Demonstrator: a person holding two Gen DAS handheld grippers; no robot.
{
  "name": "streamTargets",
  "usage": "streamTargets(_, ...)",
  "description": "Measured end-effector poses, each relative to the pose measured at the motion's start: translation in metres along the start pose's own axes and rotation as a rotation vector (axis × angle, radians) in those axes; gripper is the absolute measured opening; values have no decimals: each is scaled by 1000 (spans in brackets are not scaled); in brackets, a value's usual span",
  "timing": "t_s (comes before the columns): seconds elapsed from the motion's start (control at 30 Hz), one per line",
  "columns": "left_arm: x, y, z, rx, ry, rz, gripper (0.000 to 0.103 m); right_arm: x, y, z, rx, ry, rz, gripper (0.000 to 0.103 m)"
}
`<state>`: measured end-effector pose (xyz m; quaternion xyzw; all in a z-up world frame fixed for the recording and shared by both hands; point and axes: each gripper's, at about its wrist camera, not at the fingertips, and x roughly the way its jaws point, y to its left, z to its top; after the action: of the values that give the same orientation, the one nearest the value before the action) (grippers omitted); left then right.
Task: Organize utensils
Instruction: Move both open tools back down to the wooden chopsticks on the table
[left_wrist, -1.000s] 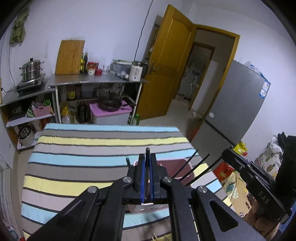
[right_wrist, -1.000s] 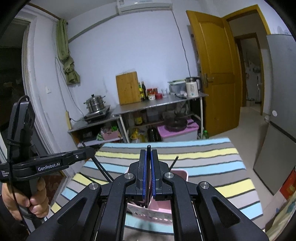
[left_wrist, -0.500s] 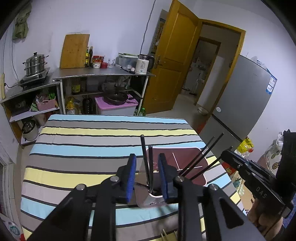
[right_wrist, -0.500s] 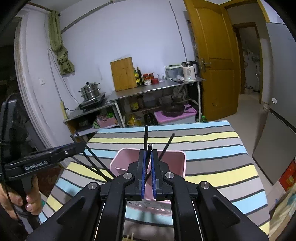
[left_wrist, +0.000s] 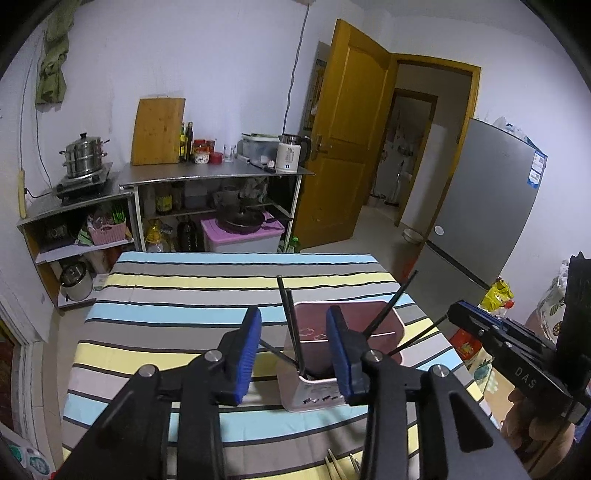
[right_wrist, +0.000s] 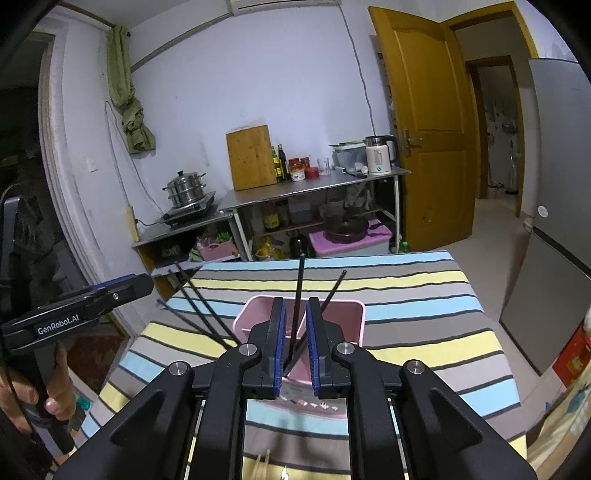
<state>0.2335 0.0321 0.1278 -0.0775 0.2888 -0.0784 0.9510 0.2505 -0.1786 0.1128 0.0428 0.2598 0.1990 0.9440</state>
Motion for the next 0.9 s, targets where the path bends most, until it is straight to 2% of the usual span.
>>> streamTargets(0.5,-43,-9,-20,28,-48,24,42,-42,5,-15,-4,-32,22,11)
streamTargets(0.9,-59,-10,-61,29,-26,35,43,-68,7,-48,-11,-10,21,11)
